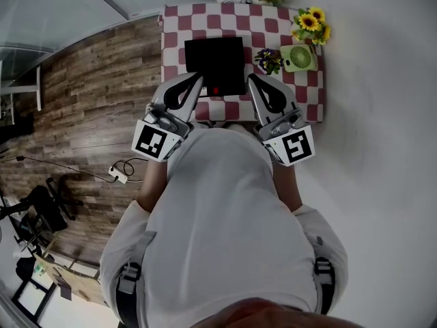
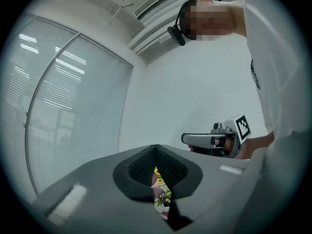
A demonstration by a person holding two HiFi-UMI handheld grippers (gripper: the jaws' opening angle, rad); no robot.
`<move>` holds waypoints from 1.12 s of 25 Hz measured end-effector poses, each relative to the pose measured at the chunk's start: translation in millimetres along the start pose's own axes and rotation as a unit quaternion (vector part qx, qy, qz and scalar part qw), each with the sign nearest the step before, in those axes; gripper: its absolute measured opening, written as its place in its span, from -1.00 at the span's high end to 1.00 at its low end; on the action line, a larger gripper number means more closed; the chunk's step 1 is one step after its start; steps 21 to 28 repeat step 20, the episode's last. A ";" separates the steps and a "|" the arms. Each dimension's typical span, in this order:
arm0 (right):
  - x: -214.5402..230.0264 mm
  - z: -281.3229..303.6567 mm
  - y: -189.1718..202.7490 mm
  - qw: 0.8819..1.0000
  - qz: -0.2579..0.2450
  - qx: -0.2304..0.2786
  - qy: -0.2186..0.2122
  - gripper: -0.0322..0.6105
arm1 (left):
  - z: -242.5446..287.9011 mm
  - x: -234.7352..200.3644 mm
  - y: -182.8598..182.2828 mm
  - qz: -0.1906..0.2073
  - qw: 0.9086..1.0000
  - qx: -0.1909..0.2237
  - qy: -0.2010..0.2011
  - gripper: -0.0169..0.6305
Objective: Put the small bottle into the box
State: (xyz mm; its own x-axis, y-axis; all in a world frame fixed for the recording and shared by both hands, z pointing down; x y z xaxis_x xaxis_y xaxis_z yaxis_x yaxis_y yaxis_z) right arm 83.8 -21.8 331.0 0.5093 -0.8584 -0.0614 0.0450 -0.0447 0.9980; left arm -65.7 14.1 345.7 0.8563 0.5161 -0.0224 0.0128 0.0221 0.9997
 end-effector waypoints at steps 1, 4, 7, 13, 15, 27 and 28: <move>2.1 -1.6 0.0 1.000 0.002 -0.001 0.001 0.90 | 1.8 2.8 -2.1 0.005 1.000 0.003 -0.001 0.95; 7.8 -6.0 1.2 1.000 0.009 -0.001 0.004 0.90 | 5.1 9.5 -6.1 0.017 1.000 0.001 -0.008 0.95; 14.3 -8.3 2.6 1.000 0.010 0.000 0.005 0.90 | 9.0 13.5 -9.4 0.024 1.000 -0.004 -0.015 0.95; 20.6 -7.7 8.9 1.000 0.003 -0.003 -0.008 0.90 | 7.7 15.0 -9.4 0.029 0.999 0.001 -0.032 0.95; 17.8 -3.7 10.3 1.000 0.000 -0.006 -0.010 0.90 | 3.8 13.1 -9.2 0.030 0.999 0.011 -0.030 0.95; 1.5 6.1 11.3 1.000 0.008 -0.001 -0.014 0.90 | -10.4 7.7 -5.2 0.036 0.999 0.010 -0.032 0.95; 1.5 6.1 11.3 1.000 0.008 -0.001 -0.014 0.90 | -10.4 7.7 -5.2 0.036 0.999 0.010 -0.032 0.95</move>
Point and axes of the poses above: the fingertips, and each gripper's own axes: z forward along the fingers, x to its right, y out of its underside, the point moved 4 cm from there along -z, backward along the fingers, and after that the axes turned 4 degrees about -x, right-handed, at the moved point
